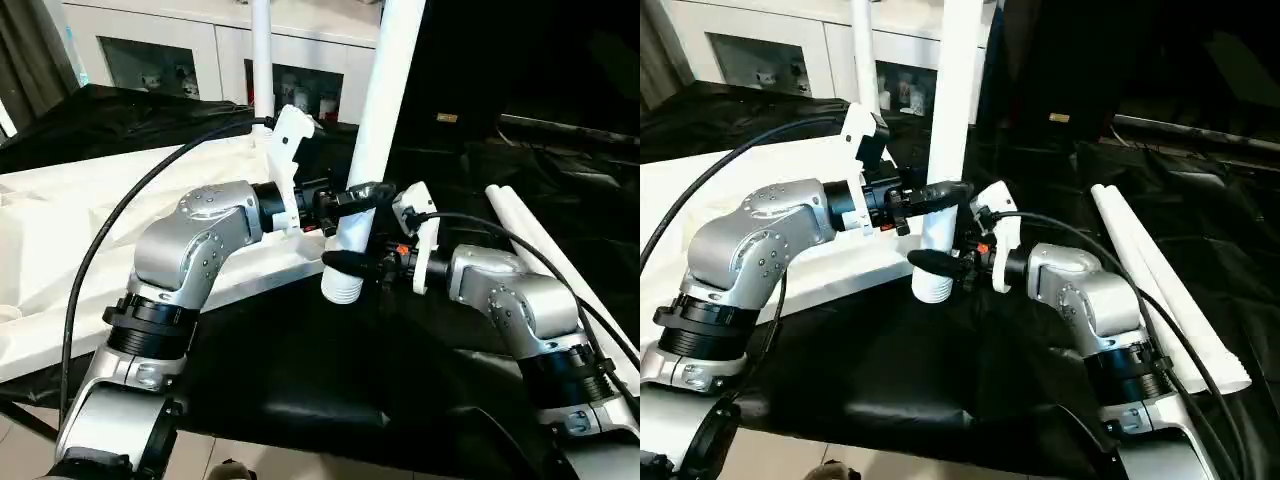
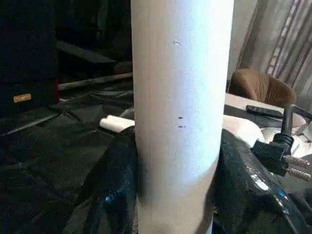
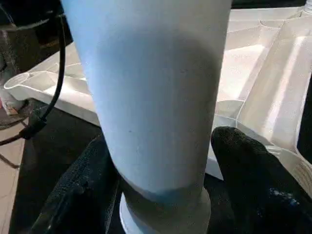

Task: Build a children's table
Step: Insert table leg to table base

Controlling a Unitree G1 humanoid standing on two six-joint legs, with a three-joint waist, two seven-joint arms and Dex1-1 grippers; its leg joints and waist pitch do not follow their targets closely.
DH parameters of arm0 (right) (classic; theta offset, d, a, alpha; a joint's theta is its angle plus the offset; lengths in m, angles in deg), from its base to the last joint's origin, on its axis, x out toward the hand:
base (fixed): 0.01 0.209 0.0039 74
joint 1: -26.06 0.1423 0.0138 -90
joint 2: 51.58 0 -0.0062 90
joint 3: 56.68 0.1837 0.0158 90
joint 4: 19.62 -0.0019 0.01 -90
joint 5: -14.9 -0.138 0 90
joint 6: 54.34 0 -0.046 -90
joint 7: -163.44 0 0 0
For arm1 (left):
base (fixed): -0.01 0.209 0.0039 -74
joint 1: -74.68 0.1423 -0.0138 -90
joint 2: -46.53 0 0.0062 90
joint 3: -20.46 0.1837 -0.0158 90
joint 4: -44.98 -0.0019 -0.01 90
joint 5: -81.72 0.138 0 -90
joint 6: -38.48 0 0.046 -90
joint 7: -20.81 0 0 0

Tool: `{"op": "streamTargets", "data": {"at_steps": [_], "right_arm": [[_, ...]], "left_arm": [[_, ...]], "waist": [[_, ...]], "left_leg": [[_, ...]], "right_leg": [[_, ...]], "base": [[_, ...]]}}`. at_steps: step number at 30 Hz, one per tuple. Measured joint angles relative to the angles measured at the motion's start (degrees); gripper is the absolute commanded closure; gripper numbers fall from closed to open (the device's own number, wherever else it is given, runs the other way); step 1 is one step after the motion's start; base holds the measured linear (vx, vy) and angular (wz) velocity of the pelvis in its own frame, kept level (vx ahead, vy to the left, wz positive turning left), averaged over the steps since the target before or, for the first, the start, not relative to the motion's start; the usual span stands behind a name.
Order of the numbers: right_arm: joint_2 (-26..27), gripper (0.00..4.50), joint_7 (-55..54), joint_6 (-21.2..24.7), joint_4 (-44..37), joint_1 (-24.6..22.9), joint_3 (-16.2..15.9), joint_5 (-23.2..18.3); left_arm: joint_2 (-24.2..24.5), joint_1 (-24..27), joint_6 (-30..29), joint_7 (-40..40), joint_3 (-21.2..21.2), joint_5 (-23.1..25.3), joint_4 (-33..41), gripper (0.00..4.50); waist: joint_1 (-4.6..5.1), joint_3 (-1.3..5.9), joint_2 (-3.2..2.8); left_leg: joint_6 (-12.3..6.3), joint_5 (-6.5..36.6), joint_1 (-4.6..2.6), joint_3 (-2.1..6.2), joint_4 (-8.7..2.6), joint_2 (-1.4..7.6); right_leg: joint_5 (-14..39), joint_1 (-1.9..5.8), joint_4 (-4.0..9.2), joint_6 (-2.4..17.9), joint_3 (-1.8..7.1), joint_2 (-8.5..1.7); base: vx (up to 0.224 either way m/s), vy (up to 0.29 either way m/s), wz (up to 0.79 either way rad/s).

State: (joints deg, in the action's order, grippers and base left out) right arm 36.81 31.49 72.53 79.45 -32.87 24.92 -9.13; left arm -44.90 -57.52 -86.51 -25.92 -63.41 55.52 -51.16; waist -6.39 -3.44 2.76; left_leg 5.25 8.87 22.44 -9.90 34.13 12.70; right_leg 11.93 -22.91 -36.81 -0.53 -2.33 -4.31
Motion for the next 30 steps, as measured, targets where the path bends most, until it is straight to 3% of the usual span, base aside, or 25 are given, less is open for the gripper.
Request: {"op": "streamTargets", "data": {"at_steps": [11,22,30], "right_arm": [[0.0,1.42,0.7,-0.1,0.2,0.0,-0.3,0.1],[0.3,2.46,1.4,-0.5,0.2,-0.2,-1.1,0.1],[0.4,2.55,1.4,-1.5,0.2,-0.8,-1.1,0.1]], "left_arm": [[0.0,0.0,0.0,-0.1,-0.5,-0.2,0.0,2.65],[0.0,0.0,-0.2,0.0,-0.9,-0.6,0.0,2.65],[0.0,0.0,-0.4,0.0,-0.9,-0.6,0.0,2.65]], "waist": [[-0.01,0.0,0.0],[-0.01,0.0,0.0],[-0.01,0.0,-0.01]], "left_leg": [[0.0,0.0,0.0,0.0,0.0,0.0],[0.0,0.0,0.0,0.0,0.0,0.0],[0.0,0.0,-0.01,0.0,0.0,0.0]], "right_leg": [[0.0,0.0,0.0,0.0,0.0,0.0],[0.0,0.0,-0.01,0.0,0.0,0.0],[0.0,0.0,-0.02,0.0,0.0,0.0]], "base": [[0.0,0.0,0.0],[0.0,0.0,0.0],[0.0,0.0,0.0]]}}
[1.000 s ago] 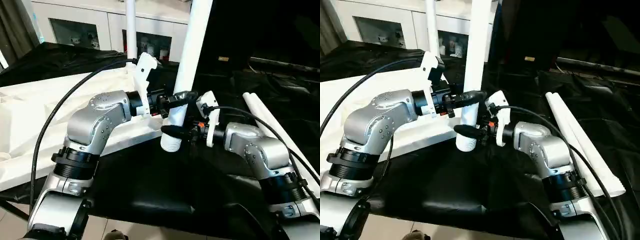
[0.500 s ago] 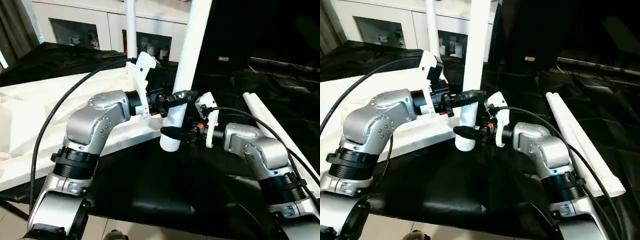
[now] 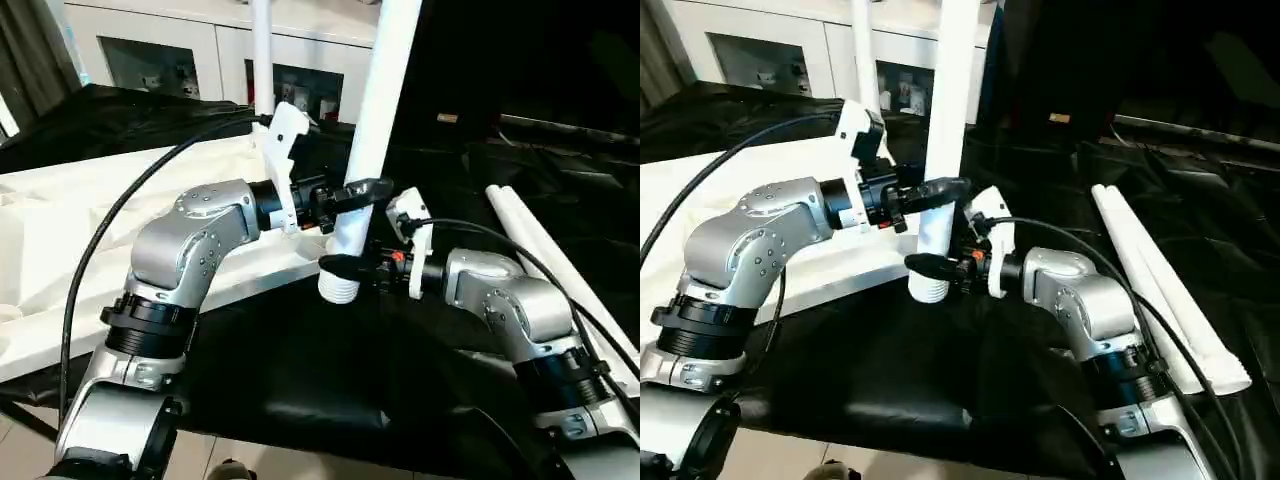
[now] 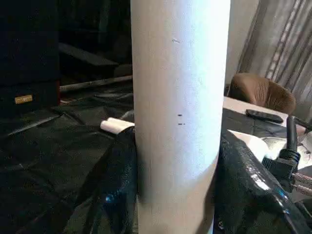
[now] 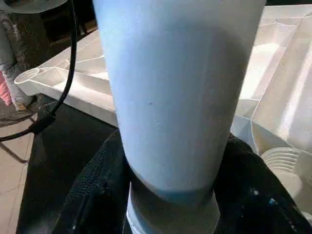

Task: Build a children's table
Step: Insert table leg to table base

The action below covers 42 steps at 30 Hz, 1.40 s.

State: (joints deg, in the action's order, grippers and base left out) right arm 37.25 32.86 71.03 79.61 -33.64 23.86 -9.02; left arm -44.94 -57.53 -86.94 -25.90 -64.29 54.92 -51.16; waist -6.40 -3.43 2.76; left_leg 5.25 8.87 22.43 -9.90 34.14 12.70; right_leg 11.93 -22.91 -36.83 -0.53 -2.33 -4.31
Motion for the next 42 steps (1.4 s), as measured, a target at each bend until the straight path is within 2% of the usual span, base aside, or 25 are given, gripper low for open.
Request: {"op": "streamTargets", "data": {"at_steps": [1,2,3,4,8,10,14,17,19,21,23,26,28,30,32,34,38,40,42], "right_arm": [[0.0,2.55,-0.1,-0.2,0.0,-0.1,0.0,0.0],[0.1,2.55,-0.2,-0.4,0.0,-0.2,0.0,0.0],[0.2,2.55,-0.2,-0.6,0.0,-0.4,0.0,0.0],[0.4,2.56,-0.2,-0.7,0.0,-0.5,0.0,0.0],[1.3,2.56,-1.7,-1.4,0.1,-0.8,0.8,0.0],[2.3,2.57,-3.7,-2.2,0.7,-0.9,2.8,-0.1],[4.6,2.57,-7.6,-4.7,2.6,-0.8,6.4,-0.4],[6.4,2.57,-10.8,-6.0,2.9,-0.7,9.8,-1.5],[6.7,2.57,-13.7,-7.6,3.4,-0.3,11.4,-1.2],[6.6,2.57,-16.5,-9.0,4.5,0.3,12.3,-0.3],[5.8,2.57,-19.0,-10.0,5.7,0.3,12.9,1.4],[3.3,2.57,-20.6,-10.5,6.7,-0.4,13.7,3.6],[2.7,2.57,-20.6,-10.0,6.4,-1.8,13.8,4.0],[1.4,2.57,-18.9,-7.5,4.1,-4.0,12.7,4.0],[0.0,2.57,-17.3,-4.6,1.0,-6.1,11.3,3.6],[-0.4,2.57,-16.4,-3.6,-0.7,-7.1,11.0,3.2],[-1.5,2.57,-16.4,-3.1,-2.2,-7.9,11.2,2.9],[-0.8,2.57,-16.4,-1.9,-3.2,-8.1,11.3,1.5],[-0.8,2.57,-16.2,-1.4,-4.0,-8.3,11.2,1.1]], "left_arm": [[0.0,0.0,0.0,0.0,0.0,0.0,0.0,2.65],[0.0,0.0,-0.1,0.0,0.0,-0.1,0.0,2.3],[0.0,0.0,-0.6,0.0,-0.2,-0.3,0.0,2.3],[0.0,0.0,-1.4,0.1,-0.5,-0.5,0.0,1.95],[-0.6,0.0,-3.0,0.1,-2.5,-2.8,-0.1,1.67],[-1.3,0.0,-1.0,1.2,-3.6,-2.8,-1.1,1.47],[-2.8,0.0,4.2,3.9,-6.1,-2.1,-3.8,1.47],[-4.8,0.0,4.9,6.4,-10.4,-3.6,-6.1,1.47],[-4.5,0.0,5.2,6.9,-11.3,-4.1,-7.6,1.47],[-3.4,0.0,6.1,6.5,-10.6,-2.9,-9.2,1.47],[0.7,0.6,10.6,3.7,-5.3,2.6,-11.4,1.47],[4.4,3.0,16.9,-0.8,1.8,10.5,-15.8,1.47],[5.3,4.3,18.7,-3.0,5.1,13.8,-18.6,1.47],[5.4,4.4,19.3,-4.7,7.6,15.4,-20.2,1.47],[5.6,4.0,19.5,-5.9,9.0,16.1,-22.7,1.47],[5.7,3.2,19.8,-6.0,9.4,17.3,-26.3,1.47],[5.8,1.3,20.8,-4.3,10.2,20.9,-31.9,1.47],[5.8,0.5,20.8,-2.5,10.3,22.4,-34.2,1.85],[5.8,0.0,20.5,-1.9,10.4,22.8,-35.2,1.88]], "waist": [[0.0,0.0,0.0],[0.0,0.0,0.0],[0.01,0.01,-0.01],[0.03,0.0,-0.02],[-0.01,0.0,-0.02],[-0.04,0.0,-0.02],[-0.01,-0.01,-0.12],[0.0,-0.01,-0.25],[0.02,-0.01,-0.35],[0.05,0.0,-0.38],[0.03,0.02,-0.44],[-0.08,-0.01,-0.88],[-0.02,-0.09,-1.1],[-0.08,-0.21,-1.38],[-0.02,-0.26,-2.0],[0.19,-0.15,-2.57],[0.27,-0.12,-2.85],[0.49,-0.09,-2.99],[0.51,-0.09,-3.01]], "left_leg": [[0.0,0.0,0.0,0.0,0.0,0.0],[0.0,0.0,0.0,0.0,0.0,0.0],[0.0,0.0,-0.01,0.0,0.0,0.0],[0.0,0.0,-0.01,0.0,0.0,0.0],[0.0,0.0,-0.02,0.0,0.0,0.0],[0.0,0.0,-0.03,0.0,0.02,-0.01],[0.0,0.0,-0.05,0.01,0.03,-0.01],[0.01,0.0,-0.05,0.02,0.03,-0.03],[0.01,0.0,-0.06,0.02,0.03,-0.04],[0.01,0.0,-0.07,0.02,0.03,-0.08],[0.01,0.0,-0.1,0.04,0.02,-0.16],[0.01,0.0,-0.07,0.05,0.02,-0.16],[0.01,0.0,-0.03,0.05,0.01,-0.19],[0.01,0.0,0.0,0.06,0.01,-0.2],[0.0,0.0,-0.01,0.07,0.01,-0.22],[0.0,0.0,-0.05,0.06,0.01,-0.24],[0.0,0.0,-0.19,0.06,-0.06,-0.24],[0.0,0.0,-0.23,0.07,-0.06,-0.24],[0.0,0.0,-0.22,0.08,-0.05,-0.25]], "right_leg": [[0.0,0.0,-0.01,0.0,0.0,0.0],[0.0,0.0,-0.01,0.0,-0.01,0.0],[0.0,0.01,-0.01,0.0,0.0,0.0],[0.0,0.0,-0.01,0.0,0.0,0.0],[0.0,0.0,-0.04,0.0,0.0,0.0],[0.0,0.01,-0.06,0.0,0.0,0.0],[0.0,0.01,-0.11,0.0,0.0,-0.01],[0.0,0.0,-0.13,0.0,0.0,-0.01],[0.0,0.0,-0.13,0.0,0.0,0.0],[0.0,0.0,-0.12,0.0,0.0,0.0],[0.0,0.03,-0.1,0.0,0.01,0.0],[0.0,0.07,0.03,0.0,0.04,-0.03],[0.0,0.05,0.05,-0.1,0.03,-0.01],[0.0,0.04,0.06,-0.1,0.03,-0.01],[0.0,0.04,0.08,-0.1,0.05,-0.01],[0.0,0.02,0.03,-0.1,0.07,-0.01],[0.0,0.04,-0.11,-0.1,0.07,0.0],[0.0,0.06,-0.13,0.0,0.1,-0.01],[-0.1,0.06,-0.13,0.0,0.1,-0.02]], "base": [[0.0,0.0,0.0],[0.0,0.0,0.0],[0.0,0.0,0.0],[0.0,0.0,0.0],[0.0,0.0,0.0],[0.0,0.0,0.0],[0.0,0.0,0.0],[0.0,0.0,0.0],[0.0,0.0,0.0],[0.0,0.0,0.0],[0.0,0.0,0.0],[0.0,0.0,0.0],[0.0,0.0,0.0],[0.0,0.0,0.0],[0.0,0.0,0.0],[0.0,0.0,0.0],[0.0,0.0,0.0],[0.0,0.0,0.0],[0.0,0.0,0.0]]}}
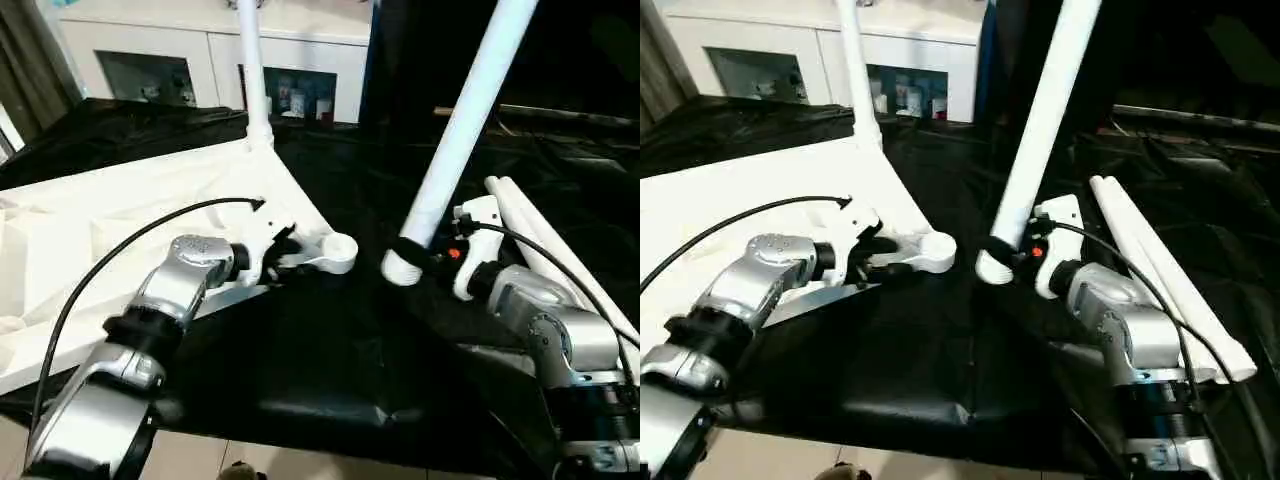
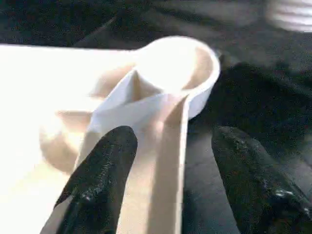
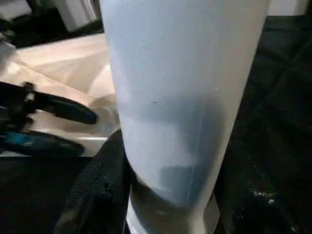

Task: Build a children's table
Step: Insert table leg to table base

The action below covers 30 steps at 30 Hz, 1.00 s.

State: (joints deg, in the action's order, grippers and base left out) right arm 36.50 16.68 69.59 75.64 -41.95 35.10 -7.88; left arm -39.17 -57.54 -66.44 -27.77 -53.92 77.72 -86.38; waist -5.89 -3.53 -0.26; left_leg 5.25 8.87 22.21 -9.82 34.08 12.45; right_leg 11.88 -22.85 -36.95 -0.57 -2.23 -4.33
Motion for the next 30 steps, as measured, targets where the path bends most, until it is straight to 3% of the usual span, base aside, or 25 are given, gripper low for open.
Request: {"op": "streamTargets", "data": {"at_steps": [4,6,8,12,15,17,19,30], "right_arm": [[-1.1,2.57,0.9,1.1,-2.0,-1.2,0.0,0.0],[-1.2,2.57,1.0,1.2,-2.2,-1.8,-0.2,0.1],[-1.2,2.57,1.0,1.5,-2.3,-1.8,-0.4,0.1],[-1.6,2.57,1.1,1.7,-2.3,-1.8,-0.7,0.1],[-2.0,2.57,1.6,1.9,-2.3,-1.7,-0.6,0.1],[-2.1,2.57,1.8,1.9,-2.3,-1.5,-0.6,0.1],[-2.1,2.57,2.0,1.9,-2.3,-1.3,-0.7,0.1],[-2.1,2.57,2.6,1.9,-2.3,0.1,-1.4,0.2]], "left_arm": [[0.0,-0.9,-2.4,0.1,-0.1,0.0,-1.2,2.29],[-0.1,-0.9,-2.8,-0.1,-0.1,0.0,-1.4,2.28],[-0.1,-0.9,-2.9,-0.2,-0.1,0.4,-1.9,2.61],[0.0,-0.9,-2.9,-1.4,-0.1,0.5,-2.1,2.74],[0.0,-0.8,-3.0,-1.9,0.0,0.9,-2.1,3.17],[0.0,-0.8,-3.1,-2.0,0.1,1.3,-2.1,3.14],[0.0,-0.8,-3.1,-1.9,0.1,1.6,-2.1,3.52],[0.8,-0.4,-3.3,-4.3,0.6,2.7,-1.1,4.48]], "waist": [[-0.17,0.01,0.0],[-0.19,0.0,0.0],[-0.15,0.0,0.0],[0.01,0.0,0.0],[0.09,0.0,0.0],[0.1,0.0,0.0],[0.13,0.0,0.0],[0.74,0.0,0.0]], "left_leg": [[0.0,0.0,0.02,-0.01,0.0,0.0],[0.0,0.0,0.04,-0.01,0.01,-0.01],[0.0,0.0,0.06,-0.01,0.01,-0.01],[0.0,0.0,0.05,-0.01,0.0,-0.01],[0.0,0.0,0.05,-0.02,0.01,-0.01],[0.0,0.0,0.05,-0.02,0.01,0.0],[0.0,0.0,0.05,-0.02,0.0,0.0],[-0.01,0.0,0.05,-0.01,0.0,0.0]], "right_leg": [[0.0,0.01,0.03,0.0,0.0,-0.01],[0.0,0.0,0.06,0.0,0.01,-0.01],[0.0,-0.02,0.06,0.0,0.01,-0.01],[0.0,-0.02,0.06,0.0,0.0,-0.01],[0.0,-0.01,0.06,0.0,0.01,-0.01],[0.0,-0.01,0.06,0.0,0.01,-0.01],[0.0,-0.02,0.05,0.0,0.0,-0.01],[0.0,-0.01,0.09,0.0,0.01,-0.01]], "base": [[0.0,0.0,0.0],[0.0,0.0,0.0],[0.0,0.0,0.0],[0.0,0.0,0.0],[0.0,0.0,0.0],[0.0,0.0,0.0],[0.0,0.0,0.0],[0.0,0.0,0.0]]}}
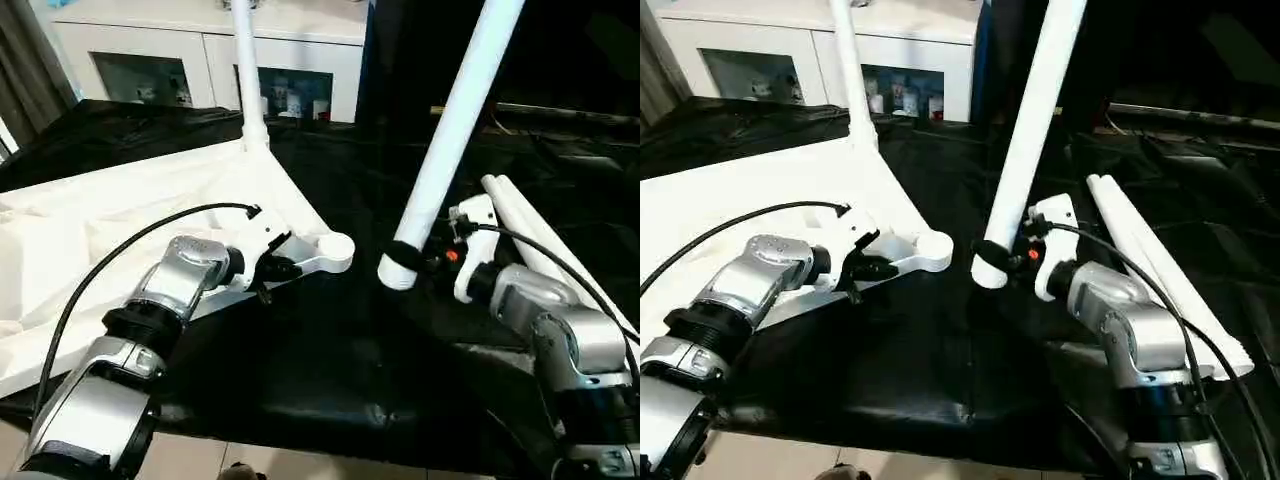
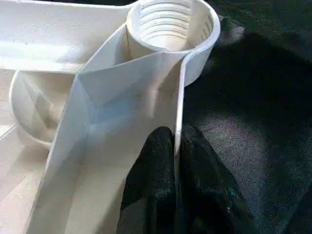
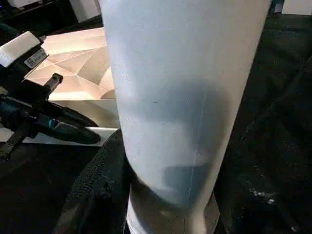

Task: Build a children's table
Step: Insert table leg to table base

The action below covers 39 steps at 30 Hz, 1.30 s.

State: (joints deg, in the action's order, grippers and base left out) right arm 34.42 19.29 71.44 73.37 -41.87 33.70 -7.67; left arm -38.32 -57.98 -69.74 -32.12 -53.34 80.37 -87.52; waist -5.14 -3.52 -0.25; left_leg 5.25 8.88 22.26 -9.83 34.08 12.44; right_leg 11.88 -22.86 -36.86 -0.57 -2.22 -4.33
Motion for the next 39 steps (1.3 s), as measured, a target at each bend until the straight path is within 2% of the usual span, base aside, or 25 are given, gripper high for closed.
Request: {"op": "streamTargets", "data": {"at_steps": [3,4,7,10,15,20,22,29,35,39], "right_arm": [[0.0,2.57,1.7,0.0,0.0,0.7,-0.3,-0.3],[-0.4,2.57,3.1,0.0,0.0,1.3,-0.7,-0.5],[-2.1,2.57,6.5,0.0,-0.5,2.1,-1.3,-1.6],[-3.0,2.57,8.7,0.8,-0.8,2.2,-4.0,-1.6],[-2.2,2.57,9.4,1.1,-0.2,2.4,-6.0,-0.7],[-0.8,2.57,8.8,-0.7,2.4,2.9,-7.4,0.9],[0.3,2.57,7.7,-2.5,4.7,3.6,-7.4,1.3],[1.4,2.57,6.4,-5.5,7.1,4.5,-7.3,3.0],[1.2,2.57,7.9,-6.1,8.8,5.0,-7.1,2.9],[1.3,2.57,10.4,-4.5,9.0,4.9,-7.8,2.3]], "left_arm": [[0.6,1.3,0.9,-1.8,0.1,0.0,1.8,4.49],[1.6,2.9,1.2,-3.2,0.3,0.0,4.4,4.49],[3.2,6.5,1.1,-7.5,1.4,-0.3,10.9,4.5],[3.4,8.6,-0.7,-8.8,2.2,-0.9,15.8,4.5],[3.6,11.9,-2.5,-10.0,3.4,-1.2,22.9,4.5],[2.2,12.1,-1.9,-9.3,3.4,-1.2,23.1,4.5],[2.1,12.4,-0.9,-9.0,3.2,-1.1,22.6,4.5],[1.8,12.8,-0.6,-8.8,2.9,-1.1,22.6,4.5],[1.8,13.2,-0.5,-8.6,2.8,-1.1,22.5,4.5],[1.7,13.2,-0.5,-8.2,2.8,-1.1,22.5,4.5]], "waist": [[0.33,0.01,-0.02],[0.4,0.04,-0.07],[-0.13,0.06,-0.09],[-0.69,0.06,-0.09],[-0.88,0.06,-0.09],[-0.92,0.06,-0.1],[-0.65,0.06,-0.11],[-0.63,0.08,-0.14],[-0.44,0.09,-0.15],[-0.37,0.09,-0.15]], "left_leg": [[-0.01,0.0,0.0,0.01,0.0,0.0],[-0.01,0.0,-0.03,0.02,-0.03,0.01],[-0.01,0.0,-0.04,-0.04,-0.24,0.12],[-0.01,0.0,0.0,-0.06,-0.25,0.1],[-0.02,0.0,0.01,-0.11,-0.26,0.04],[-0.01,0.0,-0.05,-0.1,-0.27,0.04],[-0.01,0.0,-0.06,-0.1,-0.27,0.03],[-0.01,0.0,-0.02,-0.1,-0.28,0.01],[-0.01,0.0,-0.05,-0.1,-0.28,0.01],[-0.01,0.0,-0.04,-0.11,-0.27,0.0]], "right_leg": [[0.0,-0.04,0.07,0.0,0.05,0.0],[0.0,-0.04,0.1,0.0,0.05,0.0],[0.0,-0.03,0.22,0.0,-0.02,-0.01],[0.1,-0.03,0.24,0.0,-0.03,-0.05],[0.0,-0.05,0.22,0.0,0.0,-0.13],[0.0,-0.07,0.11,0.0,0.01,-0.13],[0.0,-0.08,0.09,0.0,0.03,-0.13],[0.0,-0.1,0.13,0.0,0.04,-0.13],[0.0,-0.08,0.12,0.0,0.04,-0.13],[0.0,-0.08,0.12,0.0,0.05,-0.13]], "base": [[0.0,0.0,0.0],[0.0,0.0,0.0],[0.0,0.0,0.0],[0.0,0.0,0.0],[0.0,0.0,0.0],[0.0,0.0,0.0],[0.0,0.0,0.0],[0.0,0.0,0.0],[0.0,0.0,0.0],[0.0,0.0,0.0]]}}
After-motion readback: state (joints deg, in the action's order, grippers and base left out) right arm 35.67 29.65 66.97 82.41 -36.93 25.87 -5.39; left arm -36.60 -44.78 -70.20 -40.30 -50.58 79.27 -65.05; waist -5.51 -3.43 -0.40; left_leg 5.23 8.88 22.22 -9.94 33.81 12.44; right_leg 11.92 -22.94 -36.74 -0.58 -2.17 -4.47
